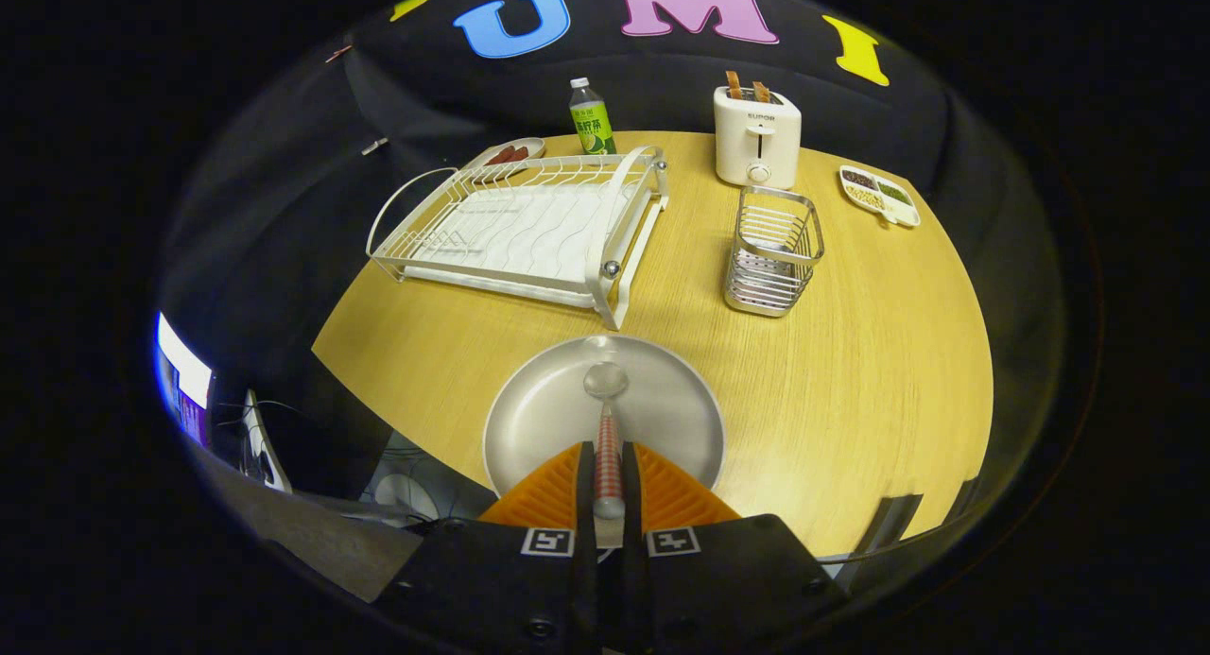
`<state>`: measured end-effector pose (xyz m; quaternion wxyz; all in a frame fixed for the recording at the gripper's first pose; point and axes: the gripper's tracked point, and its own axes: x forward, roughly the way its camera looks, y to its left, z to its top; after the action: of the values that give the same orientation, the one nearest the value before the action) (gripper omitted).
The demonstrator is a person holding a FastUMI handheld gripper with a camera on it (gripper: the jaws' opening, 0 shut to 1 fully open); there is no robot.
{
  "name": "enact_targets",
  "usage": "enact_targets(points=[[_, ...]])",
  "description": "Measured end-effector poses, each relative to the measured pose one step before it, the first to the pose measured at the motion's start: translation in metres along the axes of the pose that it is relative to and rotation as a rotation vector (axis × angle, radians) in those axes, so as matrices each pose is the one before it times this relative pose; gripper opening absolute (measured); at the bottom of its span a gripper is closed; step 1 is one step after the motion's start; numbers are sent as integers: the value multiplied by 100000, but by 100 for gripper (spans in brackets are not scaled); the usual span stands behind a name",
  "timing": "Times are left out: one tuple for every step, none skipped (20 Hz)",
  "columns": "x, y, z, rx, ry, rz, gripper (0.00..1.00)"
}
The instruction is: Take the plate from the dish rack, then take the spoon from the basket and place it into the plate.
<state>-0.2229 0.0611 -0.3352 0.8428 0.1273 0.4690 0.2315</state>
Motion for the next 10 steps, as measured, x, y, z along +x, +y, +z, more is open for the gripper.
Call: enact_targets(points=[[481,53,7,329,187,69,13],[433,-76,-34,-750,321,-363,13],[191,-42,-84,-1211,58,190,13],[190,-190,-4,-922,-266,-369,13],[142,-163,-173,-147,56,11,13],[99,-134,-151,710,306,137,13],[148,-76,-142,1337,211,195,13],[163,-67,-145,1505,309,90,13],[96,-40,-423,752,1082,22,13],[229,-278,-414,97,1060,-1372,14]])
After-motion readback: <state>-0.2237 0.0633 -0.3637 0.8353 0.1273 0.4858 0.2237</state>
